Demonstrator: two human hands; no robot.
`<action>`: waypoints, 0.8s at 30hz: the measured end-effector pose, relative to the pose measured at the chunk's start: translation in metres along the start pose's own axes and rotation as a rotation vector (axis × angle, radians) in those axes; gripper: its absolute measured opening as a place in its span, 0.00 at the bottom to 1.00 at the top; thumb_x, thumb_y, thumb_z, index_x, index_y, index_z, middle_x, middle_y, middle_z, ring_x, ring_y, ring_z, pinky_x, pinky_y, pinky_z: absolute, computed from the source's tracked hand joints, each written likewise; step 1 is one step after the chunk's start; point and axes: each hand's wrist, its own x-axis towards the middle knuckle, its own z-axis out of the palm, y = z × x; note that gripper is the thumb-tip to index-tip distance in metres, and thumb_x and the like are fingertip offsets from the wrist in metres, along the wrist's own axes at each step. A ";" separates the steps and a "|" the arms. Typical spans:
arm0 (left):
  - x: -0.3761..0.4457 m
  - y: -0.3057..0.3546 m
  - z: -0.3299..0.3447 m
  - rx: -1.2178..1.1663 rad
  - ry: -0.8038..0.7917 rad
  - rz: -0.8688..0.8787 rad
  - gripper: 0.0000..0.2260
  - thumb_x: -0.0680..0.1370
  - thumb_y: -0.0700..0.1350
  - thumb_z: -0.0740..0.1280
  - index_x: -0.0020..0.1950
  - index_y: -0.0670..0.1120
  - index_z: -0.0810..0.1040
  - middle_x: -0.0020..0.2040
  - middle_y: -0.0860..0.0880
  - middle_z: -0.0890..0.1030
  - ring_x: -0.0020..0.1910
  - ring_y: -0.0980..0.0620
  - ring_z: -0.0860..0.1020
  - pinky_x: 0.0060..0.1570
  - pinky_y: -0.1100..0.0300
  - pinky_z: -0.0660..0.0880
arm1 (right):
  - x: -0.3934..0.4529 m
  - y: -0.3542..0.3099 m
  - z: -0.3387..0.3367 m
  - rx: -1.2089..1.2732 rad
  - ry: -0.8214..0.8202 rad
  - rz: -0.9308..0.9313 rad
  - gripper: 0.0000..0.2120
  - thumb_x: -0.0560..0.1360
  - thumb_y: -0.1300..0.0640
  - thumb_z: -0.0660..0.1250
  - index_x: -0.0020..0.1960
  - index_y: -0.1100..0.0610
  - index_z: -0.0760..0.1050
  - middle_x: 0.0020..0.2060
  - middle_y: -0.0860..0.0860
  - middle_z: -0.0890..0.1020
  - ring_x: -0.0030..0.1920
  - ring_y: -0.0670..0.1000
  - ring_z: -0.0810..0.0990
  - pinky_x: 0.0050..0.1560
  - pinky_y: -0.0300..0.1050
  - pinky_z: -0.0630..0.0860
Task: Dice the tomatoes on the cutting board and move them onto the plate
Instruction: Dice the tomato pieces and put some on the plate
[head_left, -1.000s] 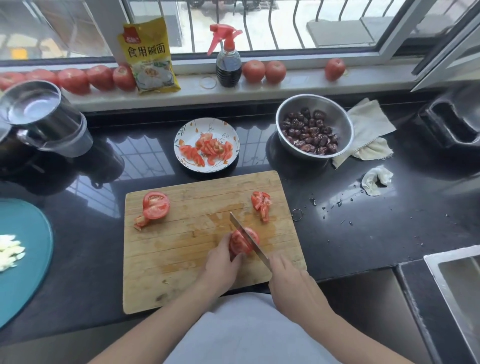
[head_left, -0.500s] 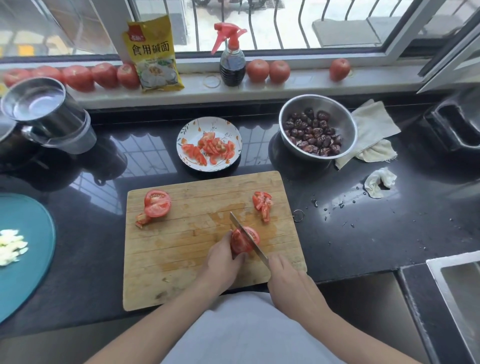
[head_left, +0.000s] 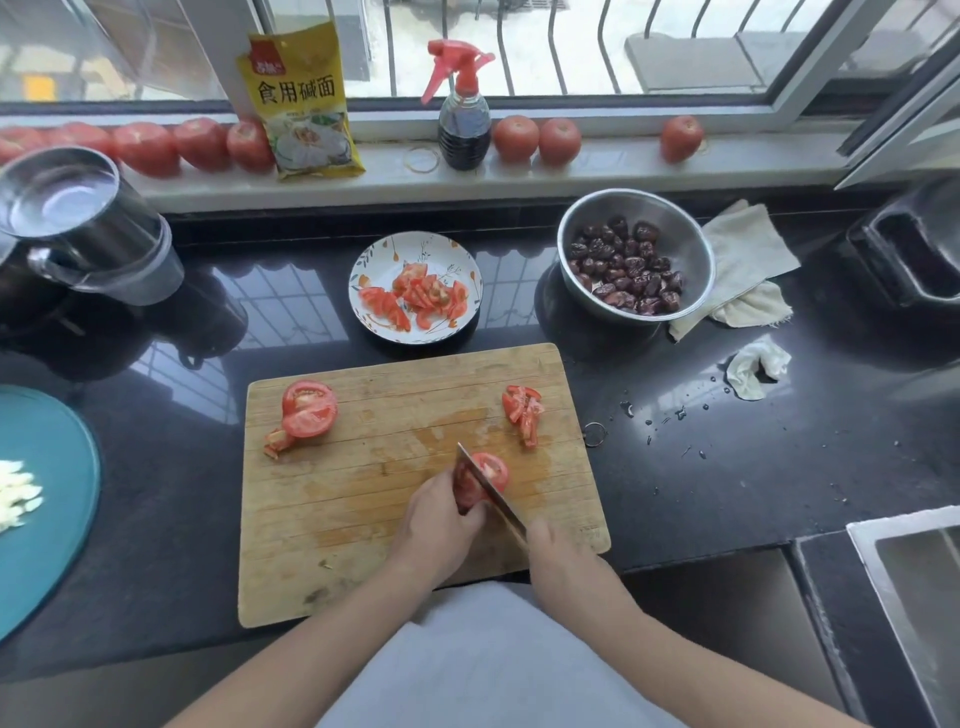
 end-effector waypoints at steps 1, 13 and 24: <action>0.001 0.000 0.000 0.007 0.000 -0.002 0.13 0.77 0.53 0.71 0.61 0.55 0.77 0.54 0.55 0.81 0.54 0.52 0.79 0.52 0.56 0.74 | 0.013 -0.007 0.002 0.046 0.023 -0.005 0.08 0.80 0.64 0.52 0.57 0.55 0.62 0.52 0.52 0.73 0.50 0.58 0.79 0.40 0.48 0.67; -0.002 0.002 -0.003 -0.024 0.039 -0.029 0.10 0.75 0.55 0.71 0.53 0.55 0.77 0.49 0.55 0.81 0.50 0.51 0.79 0.47 0.55 0.75 | 0.014 0.000 0.015 -0.020 0.118 -0.029 0.10 0.79 0.66 0.52 0.55 0.52 0.59 0.47 0.48 0.71 0.46 0.54 0.80 0.37 0.47 0.68; -0.004 -0.035 -0.047 -0.013 0.079 -0.143 0.22 0.77 0.52 0.71 0.70 0.51 0.76 0.60 0.51 0.80 0.61 0.48 0.79 0.57 0.56 0.73 | 0.046 -0.022 -0.017 0.322 0.175 -0.020 0.12 0.77 0.65 0.54 0.50 0.48 0.58 0.47 0.50 0.75 0.46 0.59 0.75 0.41 0.51 0.67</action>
